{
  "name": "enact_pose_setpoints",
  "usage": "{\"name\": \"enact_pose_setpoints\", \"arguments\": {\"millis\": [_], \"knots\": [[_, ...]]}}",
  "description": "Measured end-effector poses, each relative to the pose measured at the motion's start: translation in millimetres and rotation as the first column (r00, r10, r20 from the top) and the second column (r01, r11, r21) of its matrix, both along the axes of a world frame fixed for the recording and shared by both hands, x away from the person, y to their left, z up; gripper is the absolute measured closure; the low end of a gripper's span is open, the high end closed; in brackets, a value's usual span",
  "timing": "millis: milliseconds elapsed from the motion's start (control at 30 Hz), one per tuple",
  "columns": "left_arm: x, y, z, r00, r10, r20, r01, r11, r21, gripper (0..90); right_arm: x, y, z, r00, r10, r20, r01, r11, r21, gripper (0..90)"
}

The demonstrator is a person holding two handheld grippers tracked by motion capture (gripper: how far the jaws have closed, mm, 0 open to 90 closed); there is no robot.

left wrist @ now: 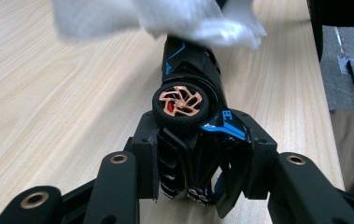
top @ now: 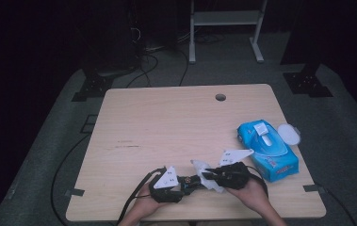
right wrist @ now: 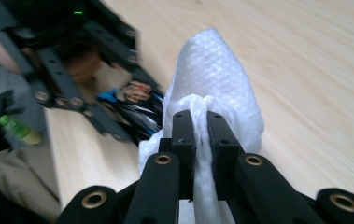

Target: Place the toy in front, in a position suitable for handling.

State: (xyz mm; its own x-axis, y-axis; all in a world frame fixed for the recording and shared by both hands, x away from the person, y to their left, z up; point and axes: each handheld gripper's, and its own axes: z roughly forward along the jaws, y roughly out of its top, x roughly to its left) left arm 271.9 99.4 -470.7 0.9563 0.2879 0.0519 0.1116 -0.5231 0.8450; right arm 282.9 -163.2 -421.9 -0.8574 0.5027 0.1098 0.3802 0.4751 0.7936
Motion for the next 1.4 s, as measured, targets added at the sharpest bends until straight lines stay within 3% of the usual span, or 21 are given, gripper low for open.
{"name": "enact_pose_setpoints", "arguments": {"millis": [67,133,233,433,533,667,800,900,967,1100,1233,1333,1400], "knots": [[1.0,0.7,-0.3,1.0000,-0.003,-0.004,0.003,1.0000,-0.003,57.8,0.5,-15.9,0.1,0.9986,-0.050,0.016,0.051,0.9986,-0.013,83.0],[1.5,0.7,-0.4,1.0000,-0.006,-0.003,0.006,1.0000,-0.006,57.7,1.0,-33.5,-2.3,0.9955,-0.095,-0.010,0.095,0.9952,0.023,83.0],[2.4,0.0,-0.9,1.0000,-0.004,-0.008,0.004,0.9999,-0.009,57.7,-0.4,-43.9,-3.9,0.9901,-0.141,-0.003,0.141,0.9899,0.017,83.1],[2.6,0.0,-1.0,1.0000,-0.005,-0.007,0.005,0.9999,-0.010,57.7,-7.8,-15.3,-2.4,0.9965,-0.075,0.038,0.075,0.9972,0.007,83.1],[2.3,1.0,-0.8,1.0000,-0.001,-0.003,0.001,1.0000,-0.009,57.7,-8.7,-7.2,-0.2,0.9966,-0.057,0.060,0.059,0.9980,-0.024,83.1],[2.3,0.9,-0.5,1.0000,-0.003,0.002,0.003,1.0000,-0.004,57.7,-4.0,-25.0,-1.0,0.9931,-0.103,0.056,0.104,0.9942,-0.025,83.2],[3.0,1.0,-0.4,1.0000,-0.004,-0.001,0.004,1.0000,-0.002,57.6,-2.2,-44.5,-1.6,0.9821,-0.180,0.053,0.182,0.9831,-0.023,83.5],[2.9,-0.2,-0.7,1.0000,0.000,0.002,0.000,1.0000,-0.006,57.7,-4.4,-42.0,-0.8,0.9832,-0.175,0.051,0.176,0.9844,-0.008,83.4],[3.6,-1.0,-0.9,1.0000,0.000,0.000,0.000,1.0000,-0.008,57.7,-6.4,-31.9,0.0,0.9886,-0.139,0.058,0.139,0.9903,0.000,83.4],[3.6,0.0,-0.7,1.0000,0.001,0.000,-0.001,1.0000,-0.004,57.7,-9.1,-14.0,-0.8,0.9921,-0.089,0.089,0.093,0.9948,-0.042,83.2],[3.6,0.0,-0.8,1.0000,0.000,0.000,0.000,1.0000,-0.006,57.7,-3.6,-29.6,-1.6,0.9894,-0.128,0.069,0.130,0.9911,-0.029,83.1],[4.3,0.1,-0.5,1.0000,-0.004,0.002,0.004,1.0000,-0.002,57.7,-2.3,-41.2,-3.6,0.9820,-0.177,0.067,0.180,0.9822,-0.052,83.2],[4.1,-0.1,-0.4,1.0000,-0.005,0.005,0.005,1.0000,-0.001,57.7,-2.3,-44.5,-5.5,0.9818,-0.182,0.054,0.184,0.9817,-0.047,83.2]]}}
